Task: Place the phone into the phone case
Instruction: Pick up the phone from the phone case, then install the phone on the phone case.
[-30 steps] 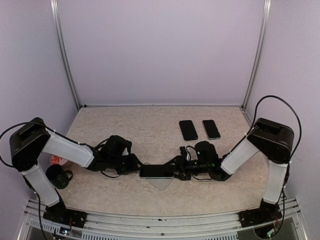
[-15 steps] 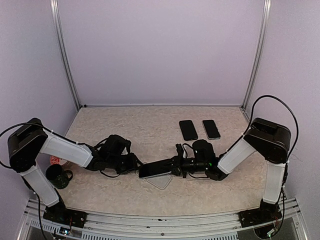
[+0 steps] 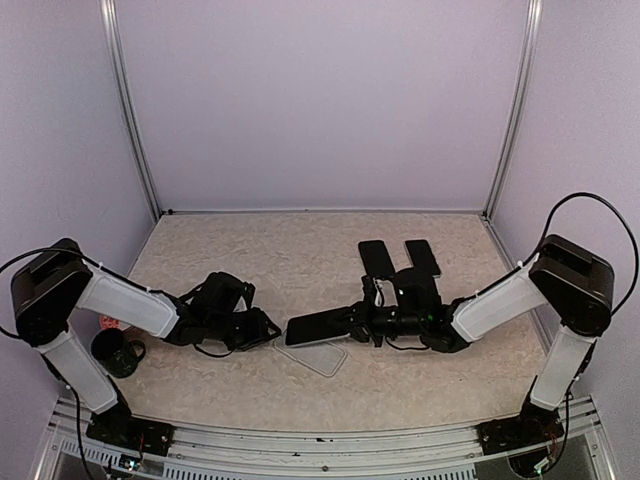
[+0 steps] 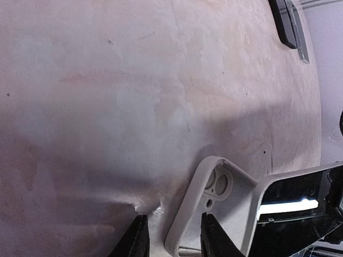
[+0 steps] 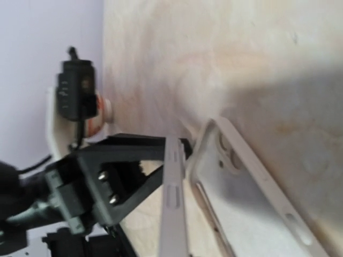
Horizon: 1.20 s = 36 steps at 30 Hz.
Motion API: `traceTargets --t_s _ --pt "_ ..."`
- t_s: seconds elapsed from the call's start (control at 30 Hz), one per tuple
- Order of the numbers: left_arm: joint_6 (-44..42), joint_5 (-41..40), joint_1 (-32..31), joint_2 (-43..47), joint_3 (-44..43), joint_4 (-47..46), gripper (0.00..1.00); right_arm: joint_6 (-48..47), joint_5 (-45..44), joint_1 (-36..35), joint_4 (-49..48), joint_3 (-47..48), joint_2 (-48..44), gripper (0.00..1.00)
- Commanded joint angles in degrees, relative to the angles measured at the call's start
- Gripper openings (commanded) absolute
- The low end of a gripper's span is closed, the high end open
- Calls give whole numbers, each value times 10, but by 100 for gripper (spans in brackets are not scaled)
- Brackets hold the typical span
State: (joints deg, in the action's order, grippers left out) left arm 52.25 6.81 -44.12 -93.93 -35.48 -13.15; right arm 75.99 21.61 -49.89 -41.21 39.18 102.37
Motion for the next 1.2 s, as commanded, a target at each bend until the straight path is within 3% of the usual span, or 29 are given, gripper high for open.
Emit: traceTargets --t_s 0.0,0.53,1.17 --pt "-9 45 38 5 26 -55 34 18 -42 -12 -16 -15 -45 0" --pt "20 116 15 -50 47 -168 35 26 -152 -46 135 -7 -77 0" --pt "43 118 -12 -56 66 -203 35 19 -67 -42 51 9 23 0"
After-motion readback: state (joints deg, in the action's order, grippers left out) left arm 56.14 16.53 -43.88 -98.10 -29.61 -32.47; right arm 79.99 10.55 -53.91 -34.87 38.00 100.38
